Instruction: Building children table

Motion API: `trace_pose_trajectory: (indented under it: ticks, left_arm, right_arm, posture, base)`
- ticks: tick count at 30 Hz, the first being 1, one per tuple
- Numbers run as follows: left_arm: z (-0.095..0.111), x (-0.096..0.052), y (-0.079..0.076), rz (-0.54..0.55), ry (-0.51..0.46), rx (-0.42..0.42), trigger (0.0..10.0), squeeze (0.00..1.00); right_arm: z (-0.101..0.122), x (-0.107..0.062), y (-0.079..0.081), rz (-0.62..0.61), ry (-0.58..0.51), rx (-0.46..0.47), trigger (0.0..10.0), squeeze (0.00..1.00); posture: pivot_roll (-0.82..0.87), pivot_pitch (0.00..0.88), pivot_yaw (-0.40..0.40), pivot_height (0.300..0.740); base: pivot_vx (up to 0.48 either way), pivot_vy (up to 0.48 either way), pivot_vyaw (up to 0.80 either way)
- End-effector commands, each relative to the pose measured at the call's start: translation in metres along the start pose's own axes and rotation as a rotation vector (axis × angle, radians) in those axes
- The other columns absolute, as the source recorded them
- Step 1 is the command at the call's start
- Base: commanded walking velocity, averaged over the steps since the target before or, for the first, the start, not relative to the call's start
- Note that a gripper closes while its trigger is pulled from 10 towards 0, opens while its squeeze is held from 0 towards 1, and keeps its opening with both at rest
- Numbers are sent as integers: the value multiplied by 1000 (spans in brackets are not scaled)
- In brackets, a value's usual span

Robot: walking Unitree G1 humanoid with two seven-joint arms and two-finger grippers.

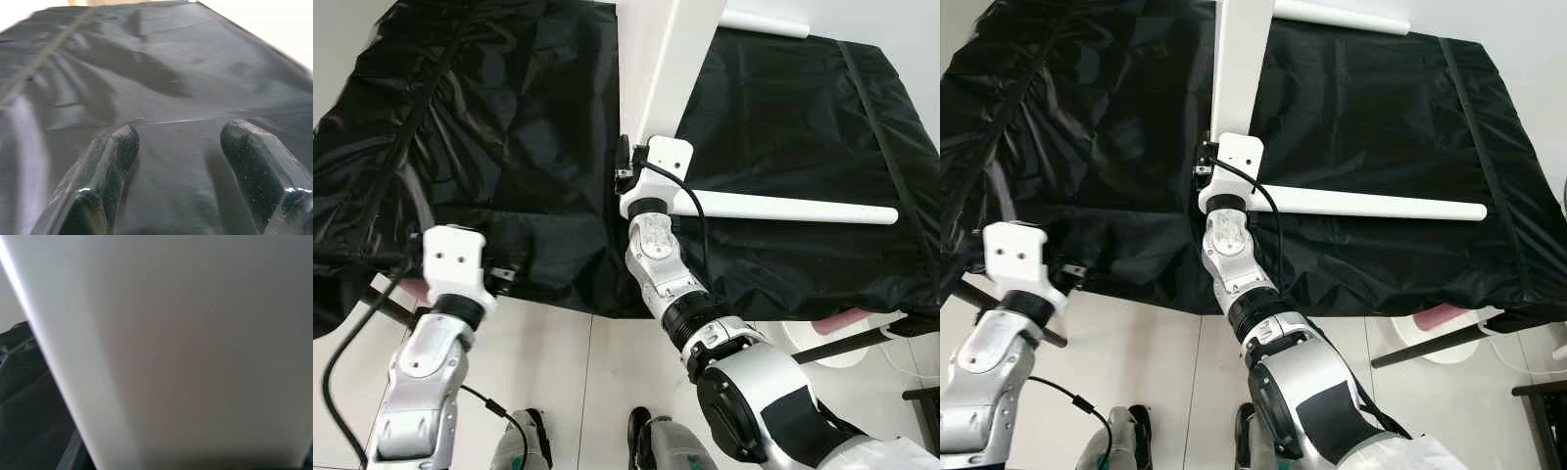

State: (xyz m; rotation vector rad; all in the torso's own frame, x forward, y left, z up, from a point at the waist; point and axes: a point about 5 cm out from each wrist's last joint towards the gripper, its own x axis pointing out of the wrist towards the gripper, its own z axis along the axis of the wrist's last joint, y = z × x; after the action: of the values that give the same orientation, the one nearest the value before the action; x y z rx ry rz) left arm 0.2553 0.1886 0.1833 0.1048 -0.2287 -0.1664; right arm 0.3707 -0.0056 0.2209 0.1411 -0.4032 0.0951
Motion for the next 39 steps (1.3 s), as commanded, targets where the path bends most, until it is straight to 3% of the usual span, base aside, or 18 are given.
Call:
trace_pose_trajectory:
  ticks: [1,4,14,15,16,17,24,31,32,33,39]
  left_arm:
    - [-4,-3,18,104,13,-36,10000,0]
    - [-3,-3,31,166,1,-64,10000,0]
    - [-7,-7,42,228,10,-112,10000,0]
    - [-8,-7,44,234,10,-115,10000,0]
    - [-8,-7,44,234,10,-115,10000,0]
    - [-8,-7,45,240,7,-122,10000,0]
    - [-8,-7,47,248,6,-132,10000,0]
    - [-9,-2,42,231,6,-148,10000,0]
    - [-8,-1,41,226,4,-152,10000,0]
    - [-8,1,40,219,2,-158,10000,0]
    - [-8,5,35,185,-7,-173,10000,0]
  right_arm:
    - [34,-39,130,301,7,267,10000,0]
    - [42,-37,136,305,1,291,10000,0]
    - [44,-34,138,308,-1,253,10000,0]
    - [42,-35,138,310,3,245,10000,537]
    - [42,-35,138,310,3,245,10000,537]
    - [41,-36,140,325,2,251,10000,1000]
    - [38,-41,141,364,-5,272,10000,1000]
    - [31,-43,126,371,-69,215,10000,1000]
    - [28,-43,121,373,-78,208,10000,776]
    - [25,-43,115,374,-83,197,10000,0]
    - [13,-44,91,344,-102,154,10000,0]
  posture:
    - [361,226,-69,740]
    - [364,221,-70,740]
    - [366,218,-71,740]
    - [366,219,-70,740]
    - [366,219,-70,740]
    - [365,221,-70,740]
    - [361,223,-67,740]
    - [314,235,-56,740]
    - [305,235,-53,740]
    - [305,235,-53,740]
    - [285,231,-52,740]
  base:
    - [0,0,0]
    - [0,0,0]
    - [0,0,0]
    - [0,0,0]
    - [0,0,0]
    - [0,0,0]
    - [0,0,0]
    - [0,0,0]
    - [0,0,0]
    - [0,0,0]
    - [0,0,0]
